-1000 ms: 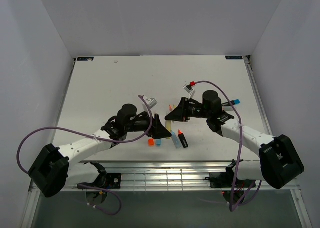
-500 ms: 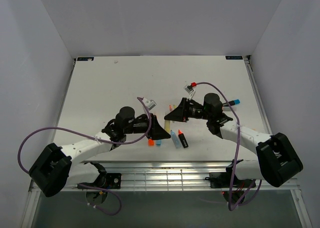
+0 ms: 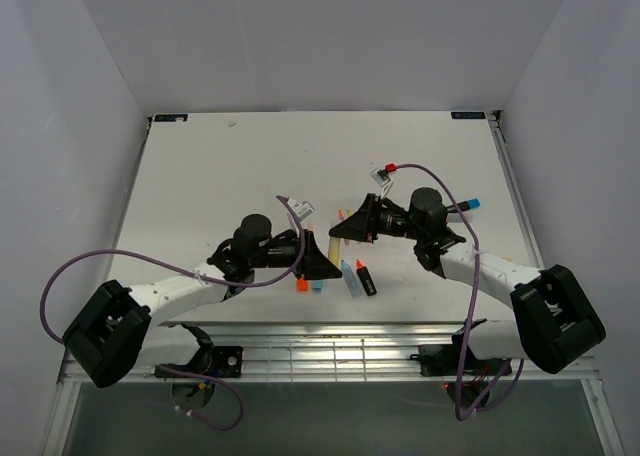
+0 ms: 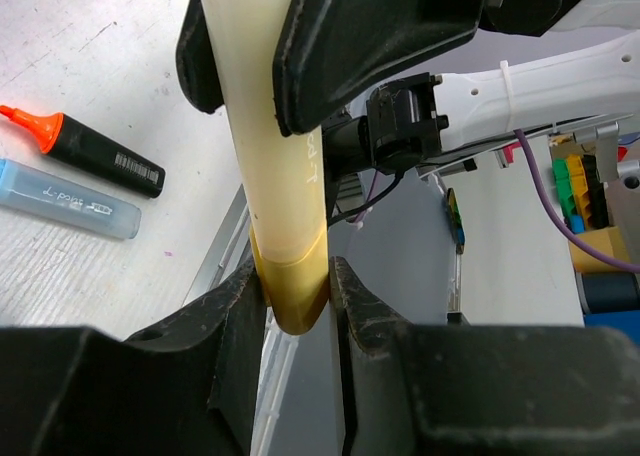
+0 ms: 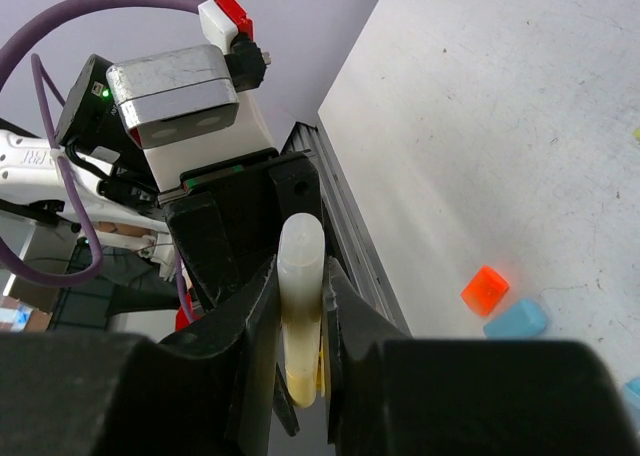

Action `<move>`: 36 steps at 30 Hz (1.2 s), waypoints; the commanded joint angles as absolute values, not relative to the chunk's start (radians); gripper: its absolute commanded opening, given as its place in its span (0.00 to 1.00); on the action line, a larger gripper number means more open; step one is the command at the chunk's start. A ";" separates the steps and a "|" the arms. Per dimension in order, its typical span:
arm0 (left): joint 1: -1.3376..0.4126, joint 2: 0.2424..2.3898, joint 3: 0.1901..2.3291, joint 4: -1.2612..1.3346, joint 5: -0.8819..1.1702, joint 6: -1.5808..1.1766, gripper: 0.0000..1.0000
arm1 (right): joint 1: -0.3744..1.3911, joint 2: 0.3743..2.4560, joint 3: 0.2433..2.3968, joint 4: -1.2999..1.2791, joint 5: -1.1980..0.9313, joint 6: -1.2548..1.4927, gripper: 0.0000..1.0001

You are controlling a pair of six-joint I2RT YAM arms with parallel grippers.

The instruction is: Open the pen caps

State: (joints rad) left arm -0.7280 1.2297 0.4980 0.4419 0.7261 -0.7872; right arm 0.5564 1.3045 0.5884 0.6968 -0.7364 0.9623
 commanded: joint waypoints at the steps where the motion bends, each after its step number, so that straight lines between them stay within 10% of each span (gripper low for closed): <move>1: -0.729 1.232 0.495 0.502 0.750 -0.799 0.34 | 0.555 1.310 0.572 0.764 -0.739 0.968 0.08; 16: -0.715 1.247 0.479 0.552 0.747 -0.844 0.50 | 0.555 1.292 0.529 0.785 -0.752 0.973 0.08; 23: -0.715 1.262 0.479 0.564 0.772 -0.851 0.33 | 0.555 1.298 0.546 0.788 -0.742 0.973 0.08; 28: -0.715 1.282 0.482 0.565 0.825 -0.847 0.00 | 0.555 1.290 0.563 0.778 -0.692 0.957 0.08; 36: -0.715 1.313 0.451 0.565 0.888 -0.842 0.00 | 0.491 1.305 0.620 0.781 -0.588 0.972 0.08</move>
State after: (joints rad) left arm -0.7010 1.3098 0.4808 0.5755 0.7723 -0.8612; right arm 0.5377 1.3048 0.5430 0.7197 -0.7254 0.9680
